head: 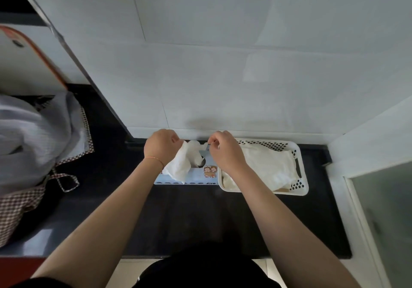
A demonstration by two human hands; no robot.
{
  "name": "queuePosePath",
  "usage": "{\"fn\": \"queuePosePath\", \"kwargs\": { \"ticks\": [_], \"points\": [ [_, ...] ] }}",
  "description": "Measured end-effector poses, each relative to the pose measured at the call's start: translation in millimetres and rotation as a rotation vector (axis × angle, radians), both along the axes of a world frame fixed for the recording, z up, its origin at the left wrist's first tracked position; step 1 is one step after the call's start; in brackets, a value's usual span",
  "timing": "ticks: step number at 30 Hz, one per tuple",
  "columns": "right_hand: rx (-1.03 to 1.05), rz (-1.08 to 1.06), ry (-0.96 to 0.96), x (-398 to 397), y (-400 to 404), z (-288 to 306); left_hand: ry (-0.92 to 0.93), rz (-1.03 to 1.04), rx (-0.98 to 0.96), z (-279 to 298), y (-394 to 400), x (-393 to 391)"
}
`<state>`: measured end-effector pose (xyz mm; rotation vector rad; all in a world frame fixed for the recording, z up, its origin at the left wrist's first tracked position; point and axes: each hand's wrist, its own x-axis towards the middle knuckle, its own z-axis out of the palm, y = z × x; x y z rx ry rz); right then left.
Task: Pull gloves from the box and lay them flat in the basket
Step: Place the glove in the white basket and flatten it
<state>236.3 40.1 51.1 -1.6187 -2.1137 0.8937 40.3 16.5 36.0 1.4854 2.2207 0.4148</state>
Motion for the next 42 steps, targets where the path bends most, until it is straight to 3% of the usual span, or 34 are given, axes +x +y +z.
{"fn": "queuePosePath", "kwargs": {
  "ticks": [7,9,12,15,20,22,26,30,34,42],
  "points": [
    [-0.021,0.011,0.01,-9,-5,3,0.051,-0.22,-0.487,-25,-1,-14],
    [-0.027,0.005,0.008,-7,-6,1,0.056,-0.184,-0.485,-31,-8,-15],
    [-0.035,-0.005,0.001,-6,-7,0,-0.052,-0.005,-0.291,-32,-11,-15],
    [-0.048,-0.002,-0.008,-7,-7,1,-0.079,0.02,-0.175,-28,-5,-16],
    [-0.057,0.006,-0.011,-12,-9,6,0.138,-0.168,-0.484,-19,-5,-19],
    [-0.062,0.015,-0.027,-13,-8,7,0.125,-0.159,-0.522,-27,-11,-21],
    [-0.087,0.019,-0.043,-13,-7,5,0.001,-0.079,-0.397,-29,-18,-21],
    [-0.105,0.01,-0.028,-15,-8,8,-0.276,-0.069,-0.206,-11,-10,-12],
    [-0.298,0.069,0.081,-24,-11,17,-0.544,-0.026,-0.065,20,0,8],
    [-0.212,0.051,0.006,-23,-6,20,-0.686,0.003,0.015,36,3,15]
  ]
}}
